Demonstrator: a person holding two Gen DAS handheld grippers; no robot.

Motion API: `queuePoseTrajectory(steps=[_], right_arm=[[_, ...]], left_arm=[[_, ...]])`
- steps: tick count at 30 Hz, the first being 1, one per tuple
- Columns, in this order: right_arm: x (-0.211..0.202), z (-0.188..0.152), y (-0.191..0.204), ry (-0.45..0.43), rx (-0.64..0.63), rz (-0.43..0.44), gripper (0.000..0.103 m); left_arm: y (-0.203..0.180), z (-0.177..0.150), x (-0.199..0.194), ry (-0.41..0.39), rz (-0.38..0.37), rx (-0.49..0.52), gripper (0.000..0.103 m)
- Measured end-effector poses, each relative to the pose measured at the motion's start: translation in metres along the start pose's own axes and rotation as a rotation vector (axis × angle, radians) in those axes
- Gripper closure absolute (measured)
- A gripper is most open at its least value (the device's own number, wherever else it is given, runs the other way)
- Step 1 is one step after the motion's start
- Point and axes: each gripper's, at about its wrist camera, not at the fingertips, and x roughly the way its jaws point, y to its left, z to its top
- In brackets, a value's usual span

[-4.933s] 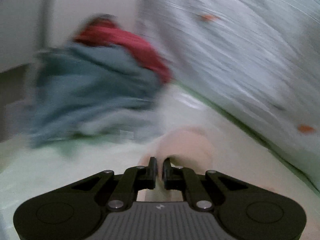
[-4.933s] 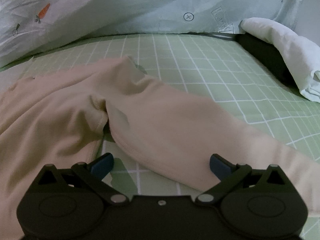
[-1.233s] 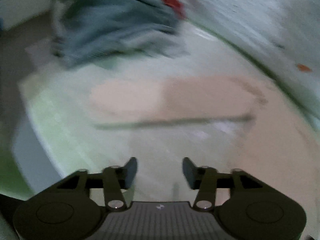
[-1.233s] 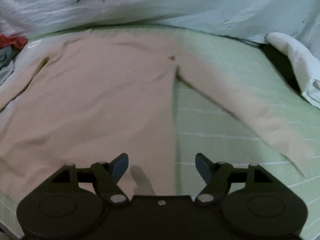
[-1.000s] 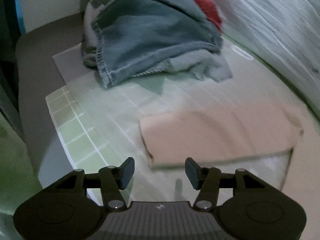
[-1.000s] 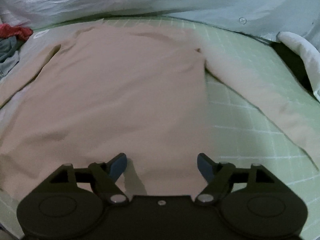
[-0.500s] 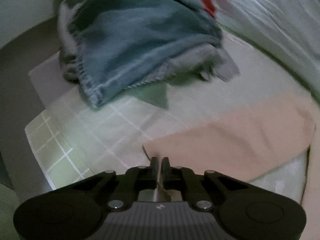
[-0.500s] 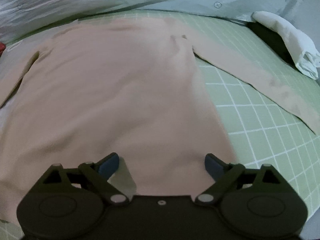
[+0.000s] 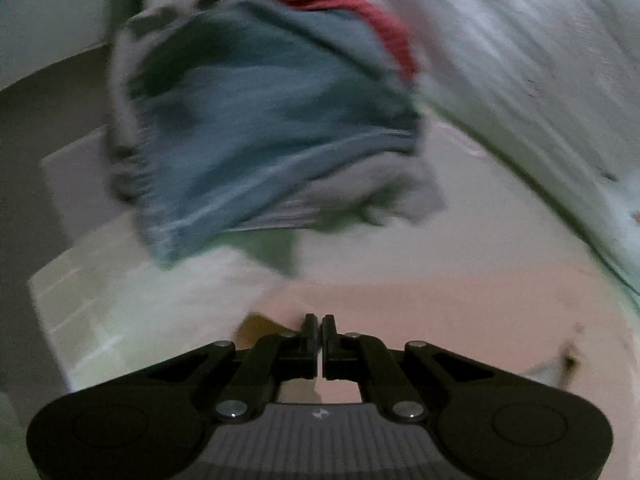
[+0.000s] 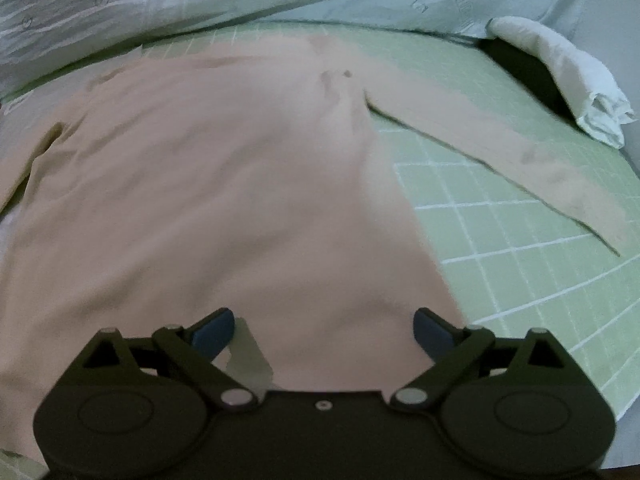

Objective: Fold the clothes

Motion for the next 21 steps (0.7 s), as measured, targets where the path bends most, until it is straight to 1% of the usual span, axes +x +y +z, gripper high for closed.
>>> queuePoseTrajectory(steps=[4,6,9,12,14,15,17,18,19,20,21], right_arm=[[-0.008,0.0,-0.014,-0.041,0.025,0.002,0.006],[-0.011,-0.002,-0.022,-0.052,0.028,-0.001,0.006],[-0.015,-0.005,-0.038,-0.06,0.037,-0.013,0.006],[-0.018,-0.005,-0.057,-0.071,0.057,-0.024,0.006],[-0.019,-0.004,-0.069,-0.078,0.07,-0.031,0.006],[-0.019,-0.004,-0.074,-0.079,0.077,-0.033,0.006],[-0.018,-0.002,-0.083,-0.083,0.091,-0.036,0.006],[-0.017,-0.001,-0.087,-0.084,0.097,-0.038,0.006],[-0.016,0.0,-0.089,-0.086,0.098,-0.038,0.006],[-0.015,0.001,-0.089,-0.088,0.096,-0.038,0.006],[-0.013,0.002,-0.087,-0.088,0.091,-0.035,0.006]], left_arm=[[-0.051,-0.008,-0.012,-0.014,-0.125,0.079,0.101],[-0.083,-0.012,-0.019,-0.014,-0.203,0.125,0.101],[-0.137,-0.023,-0.033,-0.021,-0.331,0.225,0.101],[-0.189,-0.04,-0.05,-0.006,-0.472,0.308,0.101],[-0.216,-0.054,-0.057,0.033,-0.573,0.348,0.101],[-0.225,-0.063,-0.06,0.047,-0.596,0.378,0.1],[-0.244,-0.082,-0.064,0.072,-0.623,0.446,0.096],[-0.248,-0.089,-0.064,0.079,-0.613,0.479,0.093],[-0.249,-0.094,-0.063,0.084,-0.587,0.5,0.078],[-0.249,-0.097,-0.062,0.089,-0.559,0.517,0.06],[-0.244,-0.098,-0.06,0.087,-0.527,0.511,0.053]])
